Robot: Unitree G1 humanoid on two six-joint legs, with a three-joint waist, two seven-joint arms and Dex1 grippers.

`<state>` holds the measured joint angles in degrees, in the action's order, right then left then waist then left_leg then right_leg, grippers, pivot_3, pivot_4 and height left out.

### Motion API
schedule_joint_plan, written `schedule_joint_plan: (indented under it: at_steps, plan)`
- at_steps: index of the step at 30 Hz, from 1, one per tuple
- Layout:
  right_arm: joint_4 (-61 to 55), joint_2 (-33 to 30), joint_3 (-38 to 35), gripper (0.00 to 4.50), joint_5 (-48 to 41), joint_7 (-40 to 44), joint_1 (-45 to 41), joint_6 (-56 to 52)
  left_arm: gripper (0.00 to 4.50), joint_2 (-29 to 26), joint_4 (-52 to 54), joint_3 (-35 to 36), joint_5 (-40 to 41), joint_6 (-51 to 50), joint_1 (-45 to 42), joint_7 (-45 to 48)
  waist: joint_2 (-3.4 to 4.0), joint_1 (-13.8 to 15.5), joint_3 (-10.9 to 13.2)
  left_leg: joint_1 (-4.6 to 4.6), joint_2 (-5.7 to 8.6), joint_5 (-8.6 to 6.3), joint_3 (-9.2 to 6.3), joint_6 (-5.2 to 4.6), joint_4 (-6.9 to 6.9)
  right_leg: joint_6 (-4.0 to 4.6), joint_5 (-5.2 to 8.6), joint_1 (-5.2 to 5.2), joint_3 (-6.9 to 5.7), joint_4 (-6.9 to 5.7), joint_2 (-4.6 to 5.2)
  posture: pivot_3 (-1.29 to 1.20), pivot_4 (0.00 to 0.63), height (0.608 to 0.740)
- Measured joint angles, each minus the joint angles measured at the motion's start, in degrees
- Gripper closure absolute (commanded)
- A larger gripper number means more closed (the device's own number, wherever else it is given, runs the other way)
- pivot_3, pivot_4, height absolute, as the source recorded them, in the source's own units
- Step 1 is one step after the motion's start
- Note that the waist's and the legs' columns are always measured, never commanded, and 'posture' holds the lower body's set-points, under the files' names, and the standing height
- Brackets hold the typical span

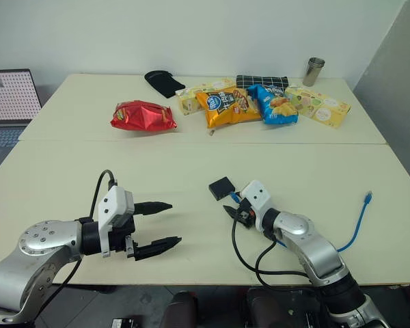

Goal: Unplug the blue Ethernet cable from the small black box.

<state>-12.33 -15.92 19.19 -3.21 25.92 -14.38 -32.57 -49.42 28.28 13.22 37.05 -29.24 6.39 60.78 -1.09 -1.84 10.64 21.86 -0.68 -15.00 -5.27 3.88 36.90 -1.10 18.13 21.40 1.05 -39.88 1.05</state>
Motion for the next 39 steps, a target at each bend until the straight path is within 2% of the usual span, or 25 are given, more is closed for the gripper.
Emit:
schedule_joint_plan:
  at_steps: [1,2,5,11,17,21,25,30,38,39]
  plan:
    - [-0.27,-0.02,0.01,2.21,0.16,-0.11,-0.27,-0.82,0.0,0.12,-0.71,-0.52,-0.51,0.16,0.01,-0.02,0.0,0.03,0.0,0.01,0.0,0.0,-0.01,0.0,0.0,0.0,0.0,0.0,-0.01,0.0,0.0,0.0,0.15,0.74]
    - [-0.34,-0.18,0.03,2.26,0.48,-0.44,-0.45,-1.0,0.0,0.13,-1.22,-0.69,-1.21,0.43,-0.04,-0.29,-0.01,0.05,0.0,0.0,0.0,0.0,-0.02,0.0,0.01,0.0,0.0,-0.01,-0.02,0.0,0.0,0.0,0.15,0.74]
    - [0.01,-0.84,0.12,2.9,2.11,-1.21,-1.37,-0.93,0.0,0.23,-2.36,-2.19,-3.58,0.71,-0.59,-2.12,0.0,0.11,0.0,0.01,0.01,0.0,-0.02,0.0,0.01,-0.01,0.0,-0.01,-0.02,0.0,0.0,0.0,0.15,0.74]
    - [1.87,-4.54,0.17,4.35,5.25,-0.86,-3.84,1.35,0.0,1.91,-6.58,-2.97,-5.74,0.09,-2.09,-5.29,0.0,0.12,0.0,0.04,0.02,0.0,-0.03,-0.01,0.01,-0.01,0.0,0.0,-0.04,0.01,0.0,0.0,0.15,0.74]
    - [3.39,-7.61,0.16,4.37,5.44,3.62,-6.37,2.29,0.0,3.12,-8.0,-2.96,-5.26,-0.91,-4.31,-6.12,0.0,0.01,0.0,0.05,0.02,0.0,-0.02,-0.01,0.0,-0.01,0.0,0.02,-0.03,0.0,0.0,0.0,0.15,0.74]
    - [3.33,-9.52,0.24,4.37,5.3,8.09,-7.57,7.28,0.0,3.72,-7.83,-2.91,-1.45,-4.34,-5.3,-6.12,0.01,-0.01,0.01,0.06,0.0,-0.01,-0.02,-0.01,0.0,0.0,0.0,0.04,-0.04,0.01,0.01,0.0,0.15,0.74]
    - [3.59,-14.63,3.01,4.37,7.97,14.28,-10.97,24.78,0.0,5.17,-7.83,-1.95,6.03,-11.0,-8.51,-6.63,0.01,-0.04,0.03,0.06,0.01,-0.01,-0.02,-0.01,0.03,-0.01,0.0,0.02,-0.06,0.01,0.02,0.0,0.15,0.74]
    - [8.52,-15.51,4.66,4.37,9.38,18.97,-16.55,44.64,0.0,8.3,-9.22,-0.31,13.78,-17.92,-13.6,-10.07,0.0,-0.02,0.03,0.06,-0.02,0.0,-0.04,0.0,0.04,0.0,0.0,0.02,-0.07,0.0,0.02,0.0,0.15,0.74]
    - [13.1,-13.19,4.8,4.37,11.17,20.12,-19.56,56.92,0.0,12.93,-9.92,0.78,22.48,-23.8,-16.27,-15.54,0.0,0.02,0.03,0.06,-0.06,0.01,-0.06,0.02,0.05,0.0,-0.01,0.01,-0.05,-0.01,0.07,0.0,0.15,0.74]
    - [13.27,-12.68,4.81,4.37,11.25,20.12,-19.89,57.51,0.17,13.13,-9.91,0.79,23.34,-24.22,-16.33,-16.02,0.0,0.02,0.03,0.06,-0.05,0.01,-0.06,0.02,0.05,0.0,-0.01,0.02,-0.05,-0.01,0.07,0.0,0.15,0.74]
